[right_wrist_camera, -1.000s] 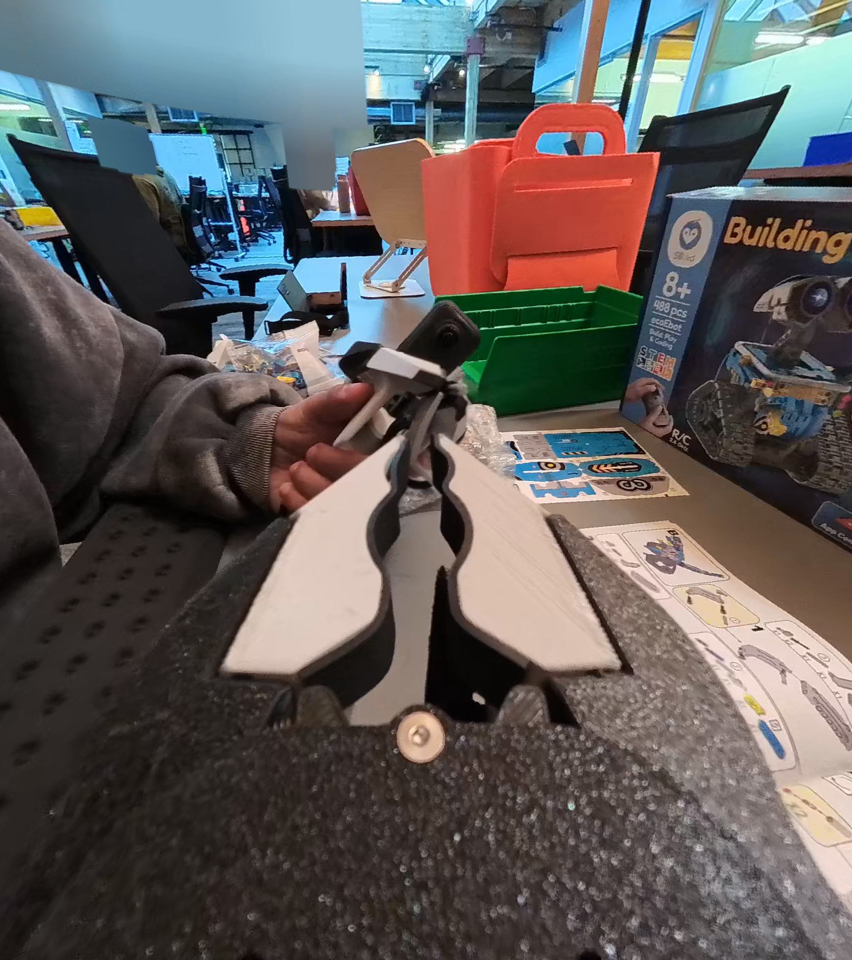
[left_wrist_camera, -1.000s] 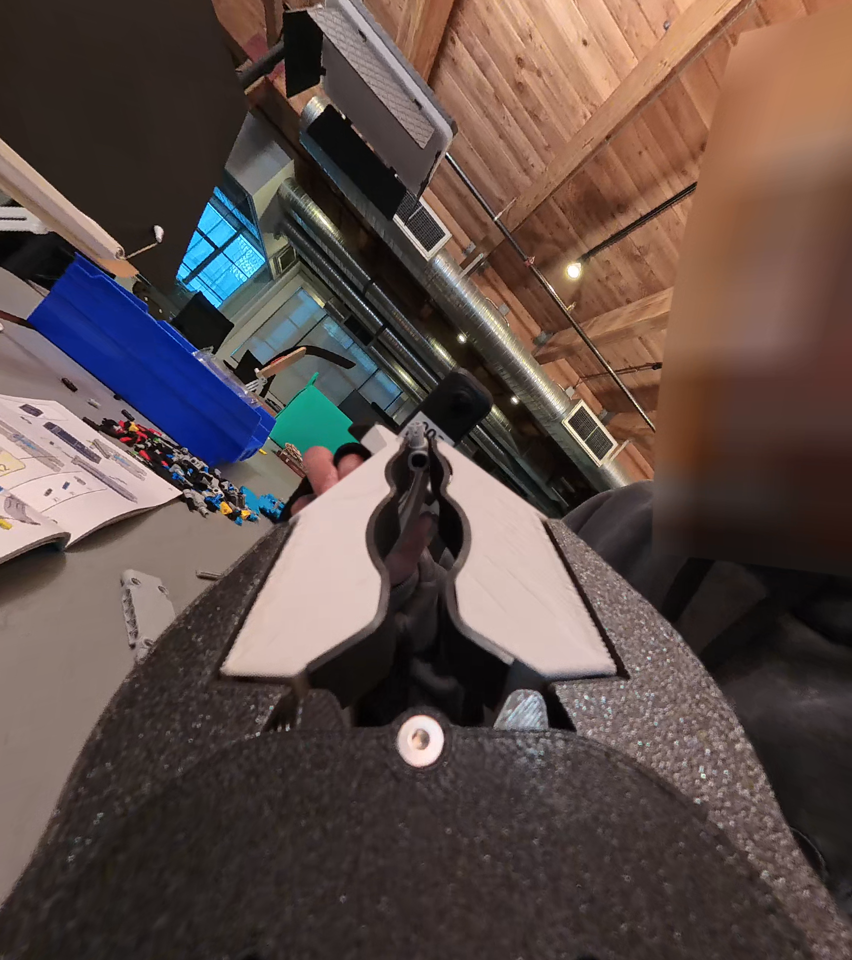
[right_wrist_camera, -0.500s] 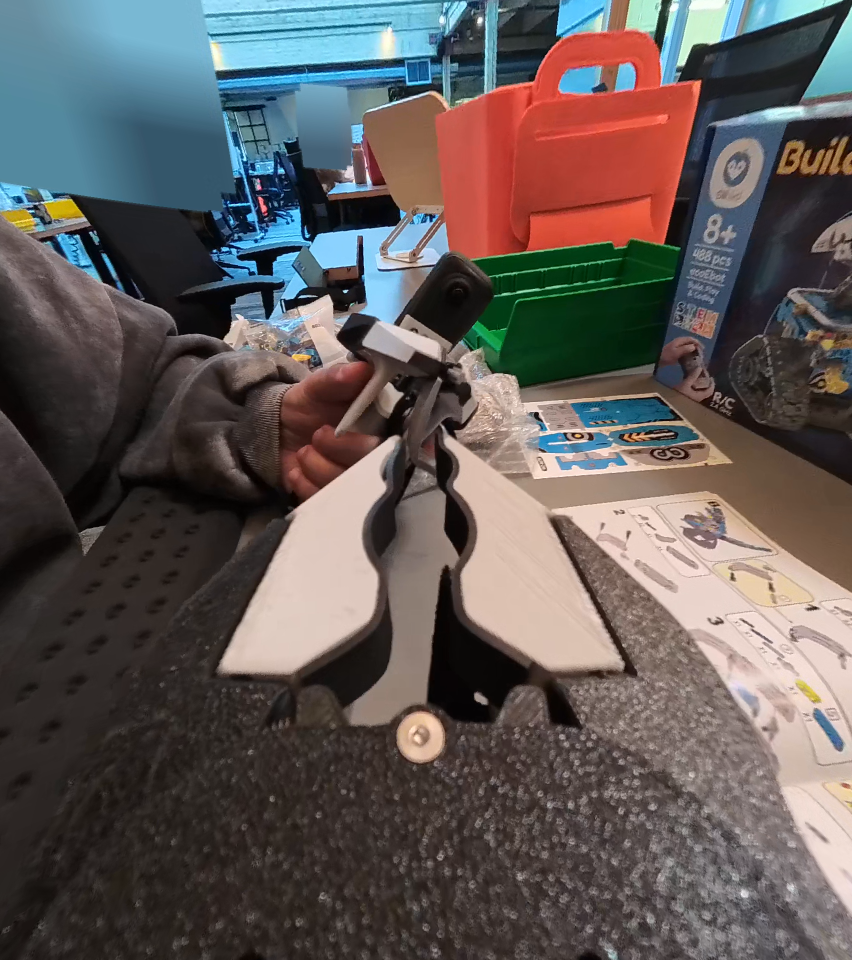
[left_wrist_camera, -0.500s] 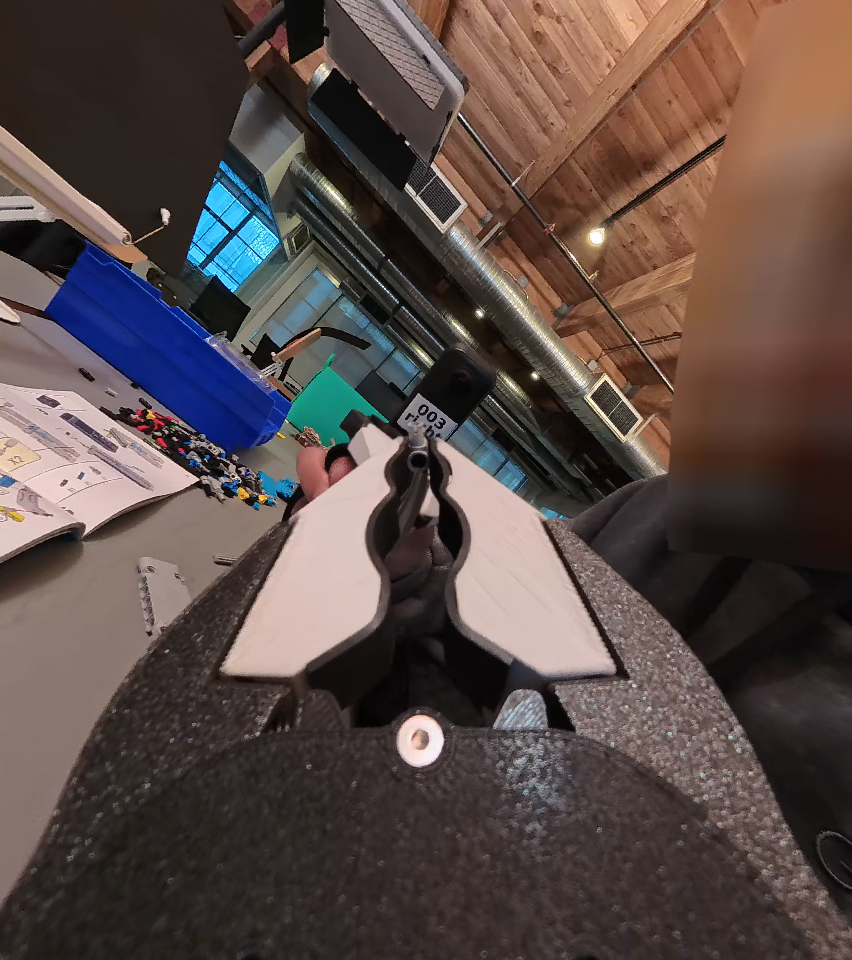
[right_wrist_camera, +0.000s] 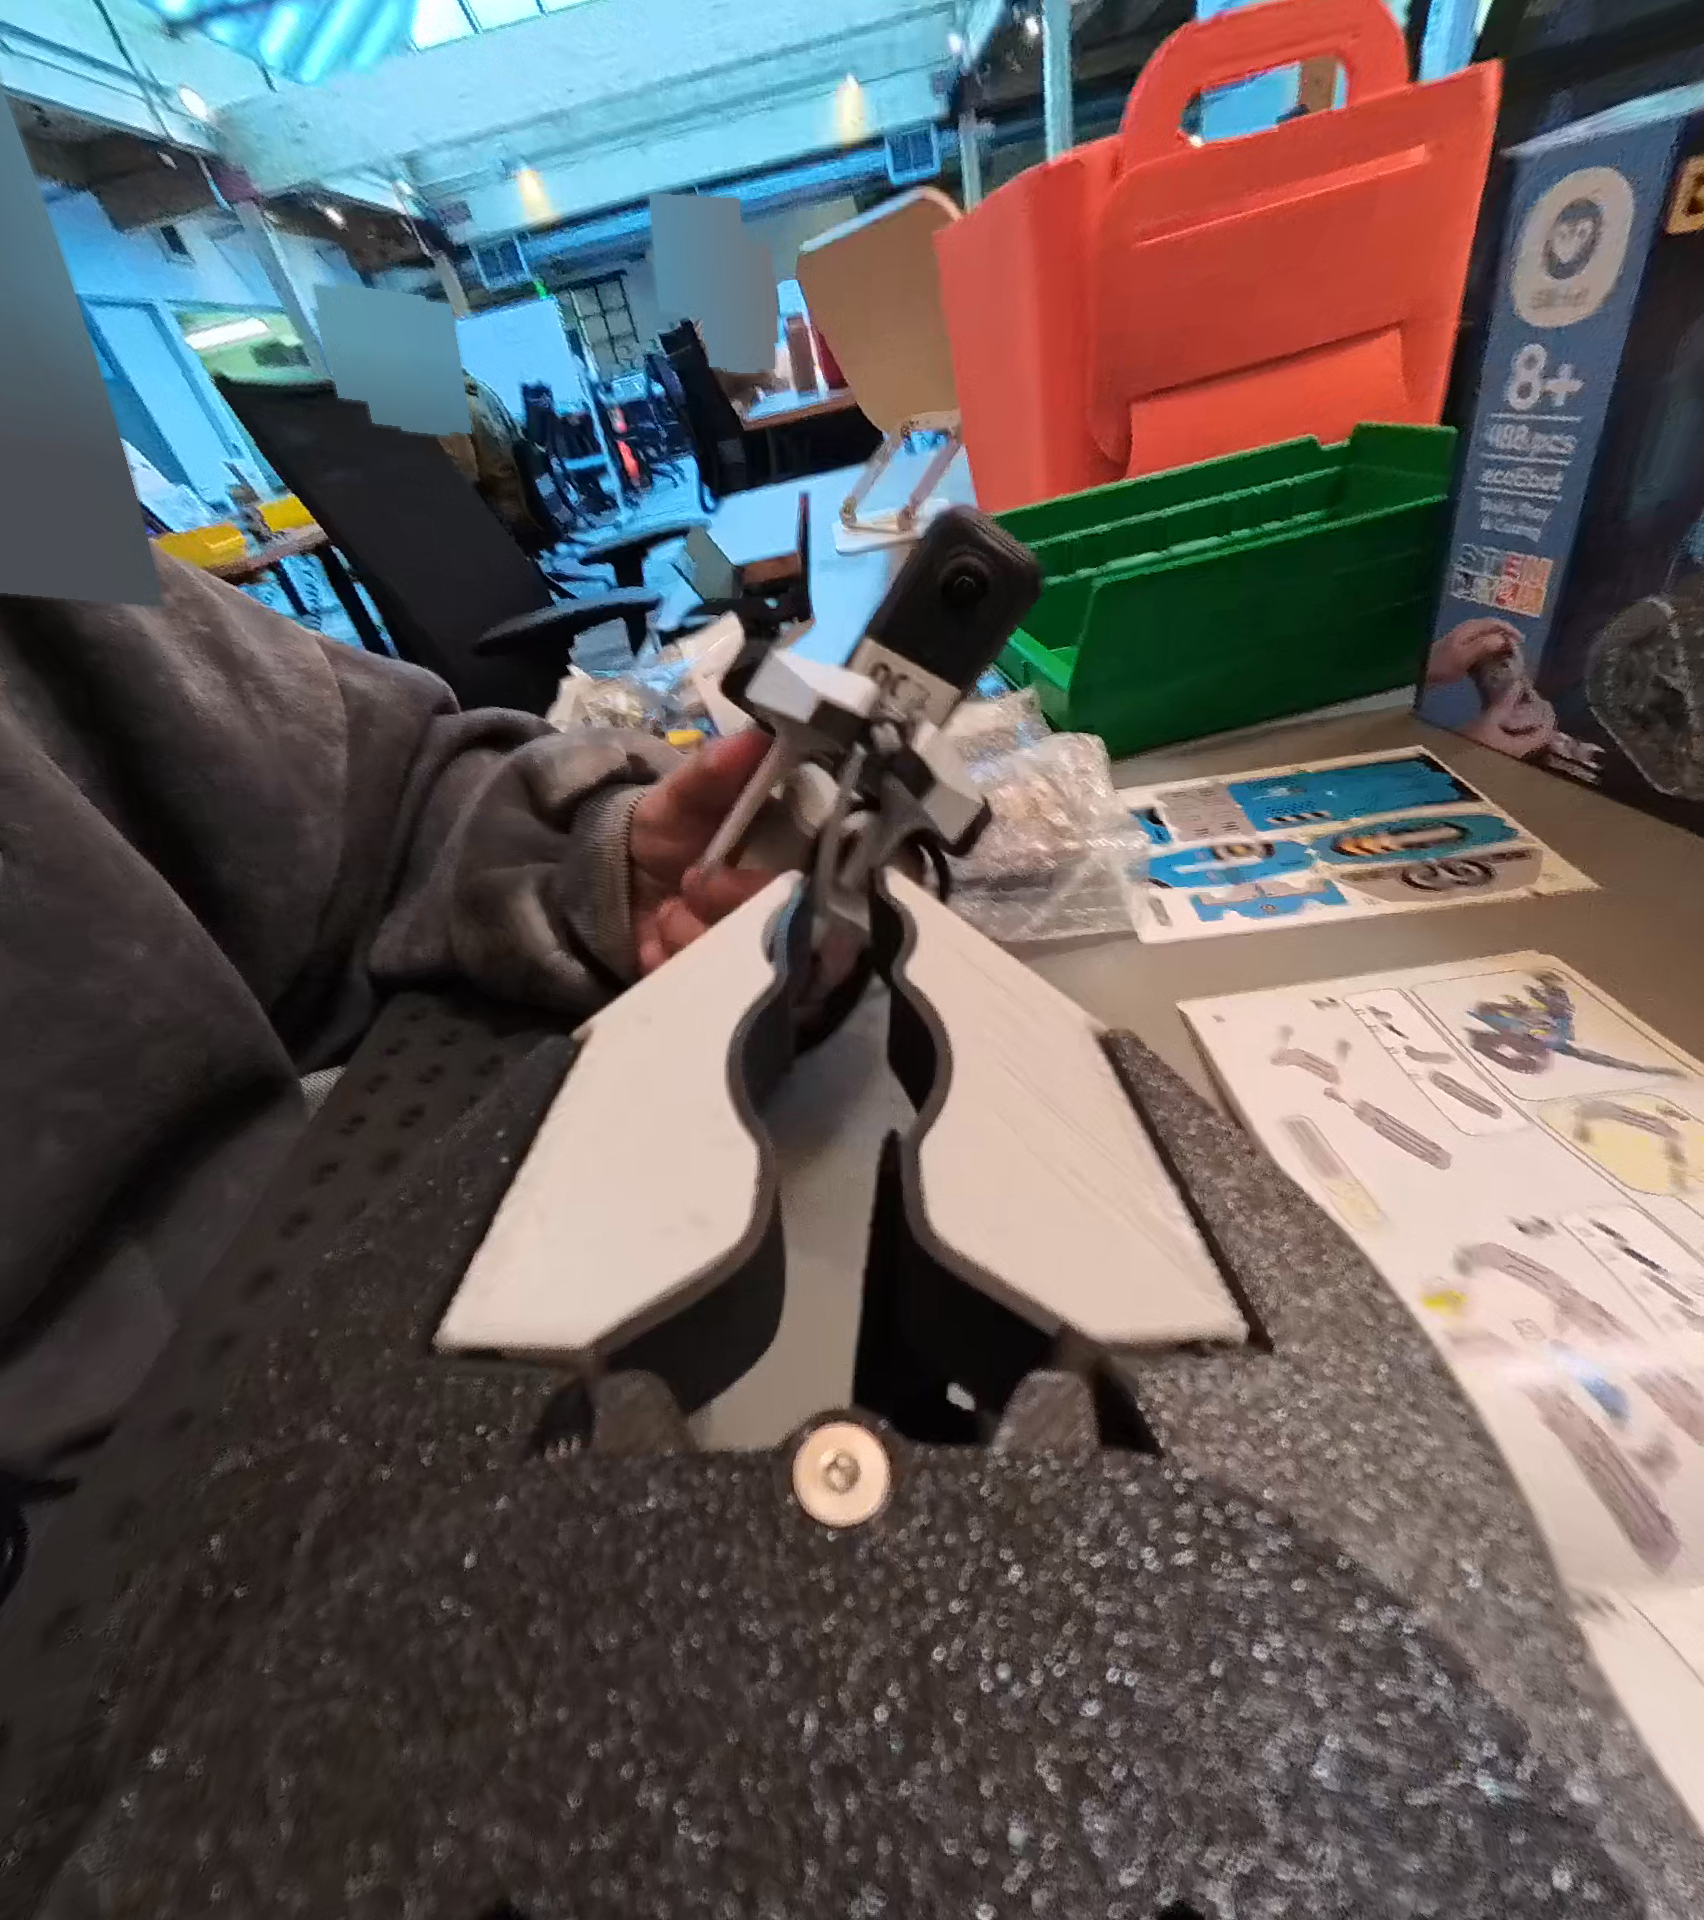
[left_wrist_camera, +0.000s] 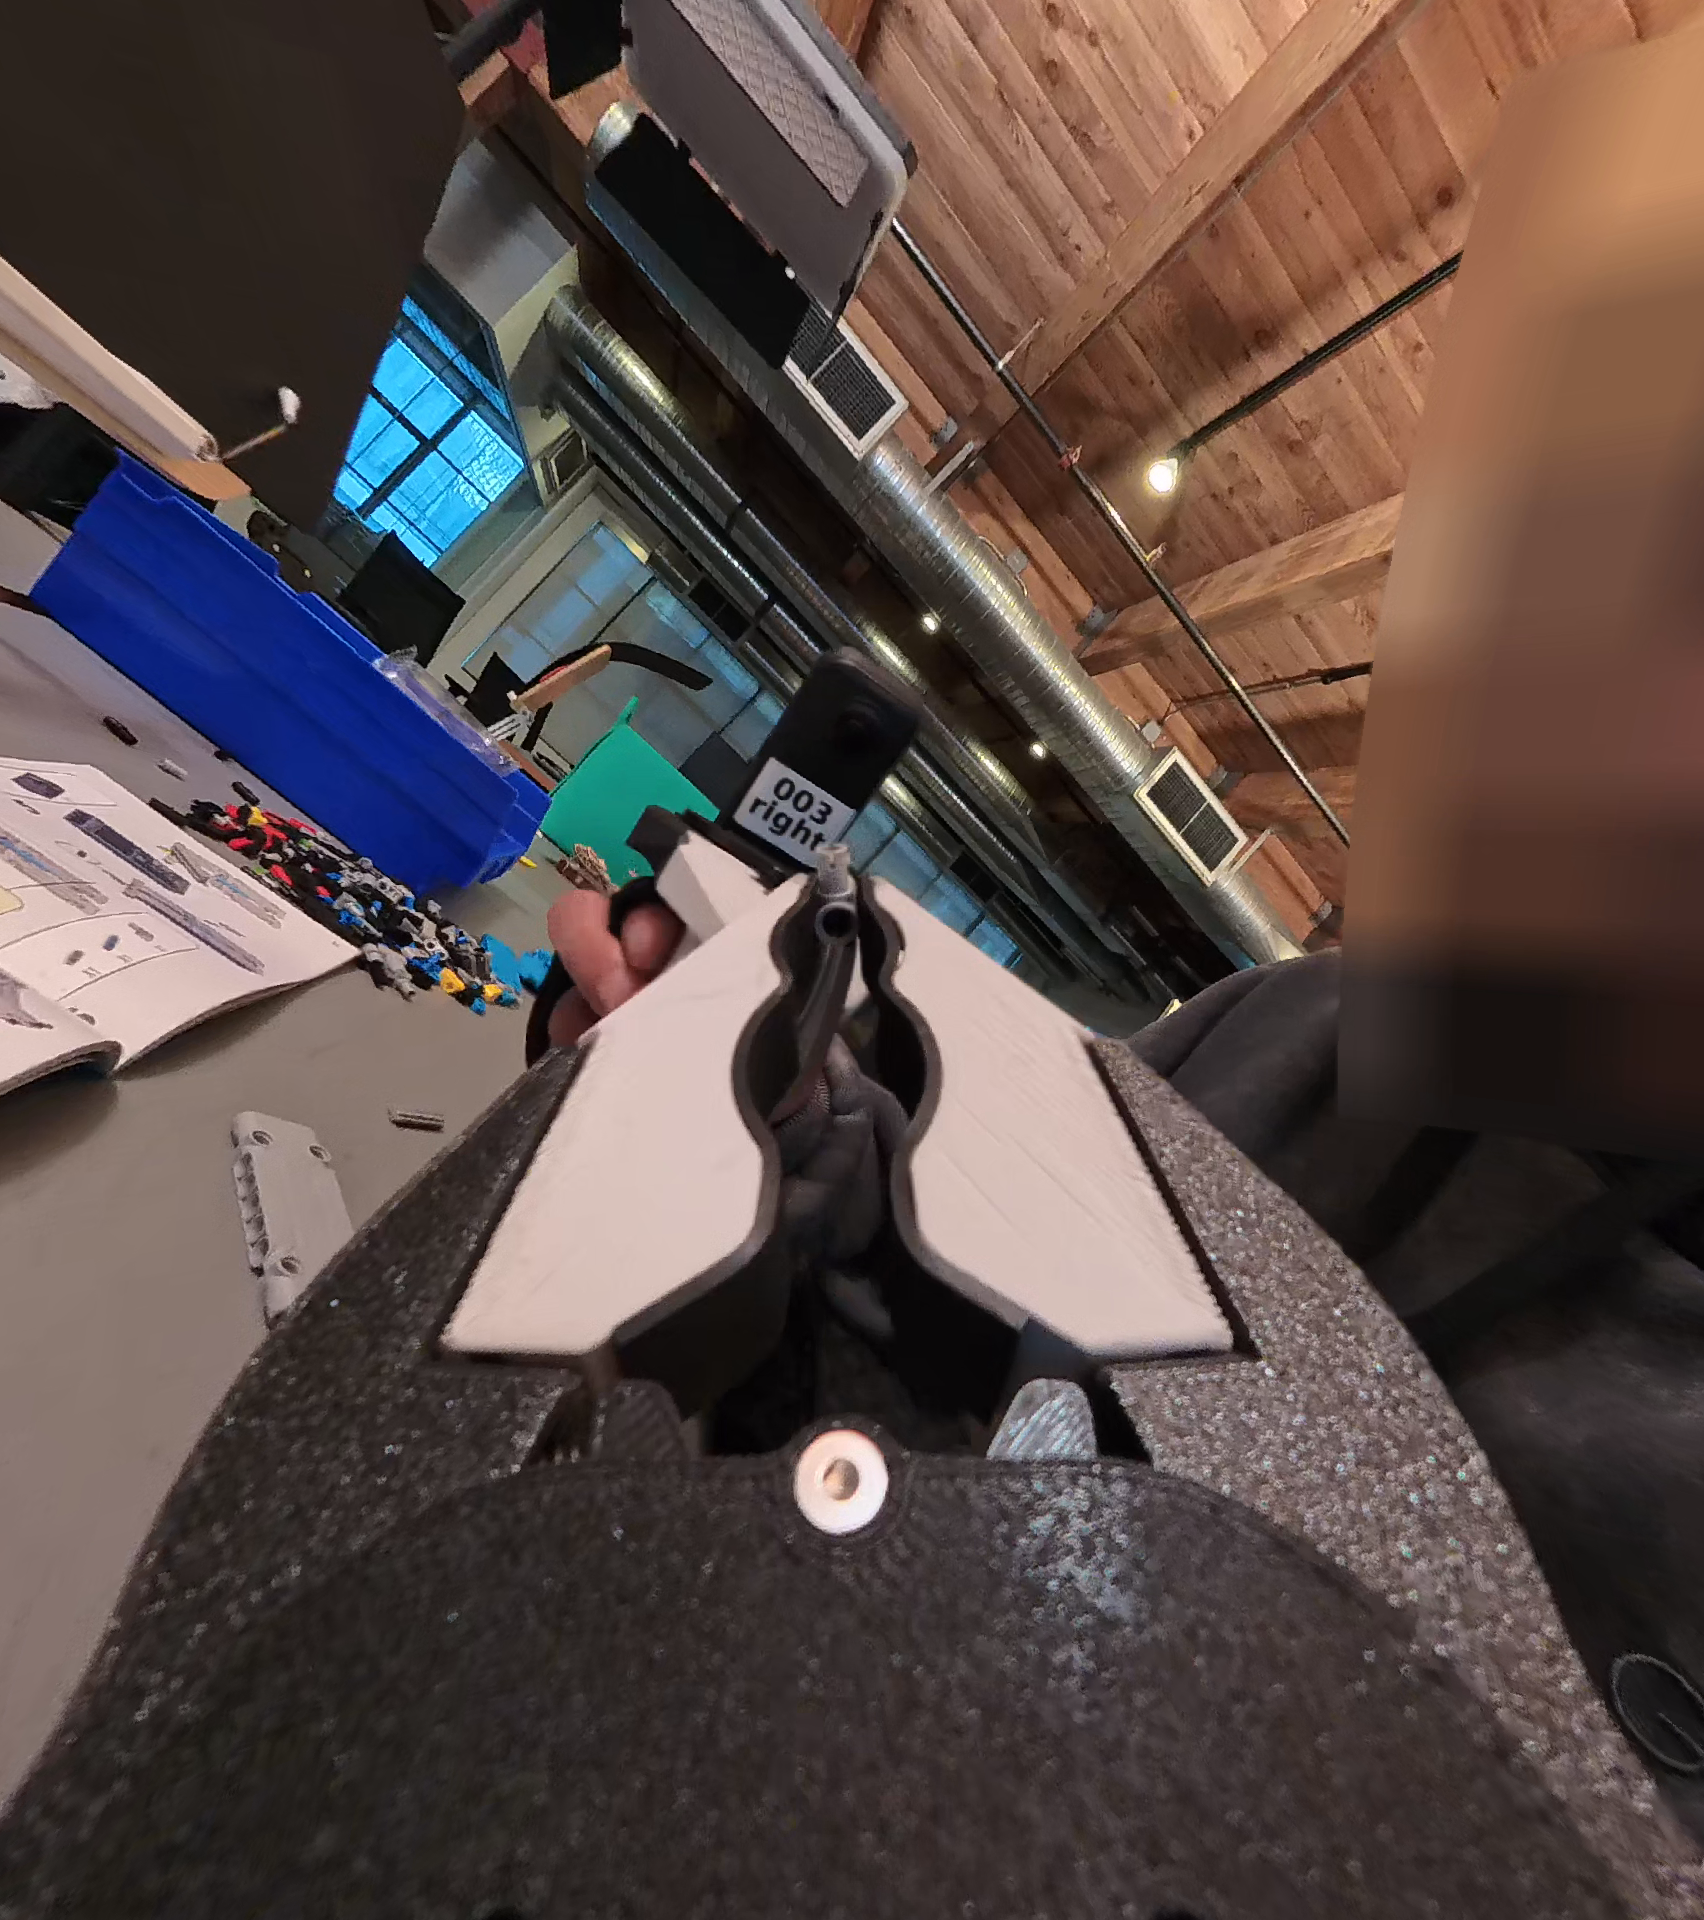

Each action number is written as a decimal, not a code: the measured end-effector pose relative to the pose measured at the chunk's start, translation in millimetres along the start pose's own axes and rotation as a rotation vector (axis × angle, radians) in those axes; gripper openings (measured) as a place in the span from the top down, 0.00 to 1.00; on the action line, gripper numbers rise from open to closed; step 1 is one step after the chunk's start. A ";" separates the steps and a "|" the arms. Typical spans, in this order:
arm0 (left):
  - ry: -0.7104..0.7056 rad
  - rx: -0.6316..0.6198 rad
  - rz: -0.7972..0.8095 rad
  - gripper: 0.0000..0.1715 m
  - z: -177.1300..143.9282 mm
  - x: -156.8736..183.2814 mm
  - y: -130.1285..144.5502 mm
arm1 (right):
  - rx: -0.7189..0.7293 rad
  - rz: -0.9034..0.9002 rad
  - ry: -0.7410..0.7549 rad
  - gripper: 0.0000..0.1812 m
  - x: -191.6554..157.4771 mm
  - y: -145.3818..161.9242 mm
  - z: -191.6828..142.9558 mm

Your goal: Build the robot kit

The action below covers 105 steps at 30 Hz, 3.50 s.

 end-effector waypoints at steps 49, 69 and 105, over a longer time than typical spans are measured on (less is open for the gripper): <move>0.035 -0.192 -0.009 0.91 14.8 4.2 35.7 | -0.184 -0.346 0.267 0.97 -27.0 12.1 -9.0; 0.051 -0.228 0.093 0.99 13.0 13.6 42.3 | -0.484 0.224 0.756 0.88 -3.2 96.8 -240.8; 0.076 -0.244 0.028 1.00 15.1 14.2 45.1 | -0.438 0.381 1.098 0.82 60.1 110.9 -317.5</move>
Point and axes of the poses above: each gripper's, where its closed fingertips meet, z out along the fingers, y out of its underside, x = y × z across the jaws, the point moved 3 cm from there along -z, back along the fingers, and after that the axes turned 11 degrees about -y, right-handed, at the moved point
